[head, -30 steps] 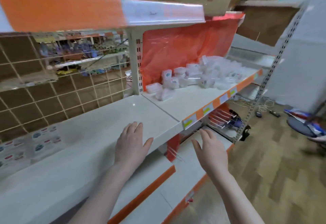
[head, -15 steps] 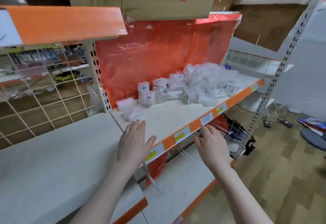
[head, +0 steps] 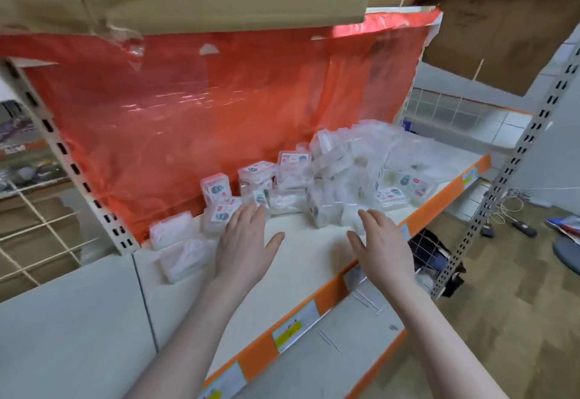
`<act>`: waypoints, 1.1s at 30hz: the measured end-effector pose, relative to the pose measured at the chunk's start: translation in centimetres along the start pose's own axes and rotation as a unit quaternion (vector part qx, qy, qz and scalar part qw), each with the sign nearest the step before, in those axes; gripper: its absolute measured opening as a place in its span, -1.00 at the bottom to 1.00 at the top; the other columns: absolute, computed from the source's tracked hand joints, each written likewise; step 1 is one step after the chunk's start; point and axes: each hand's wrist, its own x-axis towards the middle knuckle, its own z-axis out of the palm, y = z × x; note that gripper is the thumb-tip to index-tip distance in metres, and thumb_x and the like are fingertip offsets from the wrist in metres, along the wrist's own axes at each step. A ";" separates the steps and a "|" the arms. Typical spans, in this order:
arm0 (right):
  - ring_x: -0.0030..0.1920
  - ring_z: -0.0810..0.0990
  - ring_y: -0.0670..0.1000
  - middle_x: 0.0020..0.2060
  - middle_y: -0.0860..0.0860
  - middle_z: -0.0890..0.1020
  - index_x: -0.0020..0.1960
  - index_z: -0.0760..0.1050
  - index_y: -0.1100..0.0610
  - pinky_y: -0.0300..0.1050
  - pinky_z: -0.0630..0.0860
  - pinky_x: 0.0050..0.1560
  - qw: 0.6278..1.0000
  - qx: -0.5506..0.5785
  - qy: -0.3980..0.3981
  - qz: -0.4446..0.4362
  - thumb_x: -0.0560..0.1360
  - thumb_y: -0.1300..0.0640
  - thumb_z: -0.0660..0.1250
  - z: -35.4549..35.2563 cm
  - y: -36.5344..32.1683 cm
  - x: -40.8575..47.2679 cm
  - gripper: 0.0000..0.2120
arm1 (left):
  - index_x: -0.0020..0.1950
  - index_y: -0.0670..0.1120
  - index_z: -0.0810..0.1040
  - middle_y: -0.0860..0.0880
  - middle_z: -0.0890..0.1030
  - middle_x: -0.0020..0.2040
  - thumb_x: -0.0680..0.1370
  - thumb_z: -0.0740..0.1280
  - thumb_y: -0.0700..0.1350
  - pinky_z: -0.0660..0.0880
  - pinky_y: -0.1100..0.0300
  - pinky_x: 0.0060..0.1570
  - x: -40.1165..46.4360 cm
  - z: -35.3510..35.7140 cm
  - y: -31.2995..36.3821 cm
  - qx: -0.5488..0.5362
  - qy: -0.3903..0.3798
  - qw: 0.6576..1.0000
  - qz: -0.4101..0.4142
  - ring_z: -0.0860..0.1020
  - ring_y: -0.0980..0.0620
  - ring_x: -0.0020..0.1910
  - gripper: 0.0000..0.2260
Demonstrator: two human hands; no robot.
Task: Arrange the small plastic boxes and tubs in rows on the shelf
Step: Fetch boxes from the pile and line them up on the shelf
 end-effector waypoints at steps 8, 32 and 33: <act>0.05 0.53 0.26 0.05 0.22 0.56 0.17 0.49 0.31 0.09 0.48 -0.01 0.993 0.043 -0.012 -0.113 0.46 0.18 0.38 1.8 2.7 6.4 -0.67 | 0.49 -0.08 0.22 -0.01 0.23 0.49 0.57 0.21 0.12 0.14 0.14 0.39 3.3 2.4 1.8 0.021 0.022 0.998 -0.060 0.11 0.02 0.49 -0.46; -0.06 0.52 0.21 -0.16 0.17 0.58 -0.07 0.51 0.26 0.09 0.42 0.06 0.940 0.064 -0.065 -0.328 0.40 0.10 0.35 4.7 1.4 10.6 -0.78 | 0.53 -0.06 0.08 -0.03 0.04 0.56 0.57 0.21 0.10 0.01 0.14 0.44 2.6 3.2 1.6 0.124 0.021 0.963 -0.237 -0.02 0.02 0.53 -0.40; -0.06 0.52 0.21 -0.16 0.17 0.57 -0.07 0.52 0.26 0.10 0.42 0.08 0.941 0.064 -0.064 -0.325 0.40 0.11 0.35 4.7 1.3 10.6 -0.78 | 0.53 -0.06 0.08 -0.04 0.05 0.56 0.58 0.21 0.10 0.00 0.14 0.44 3.0 3.2 1.2 0.127 0.022 0.963 -0.235 -0.02 0.02 0.53 -0.40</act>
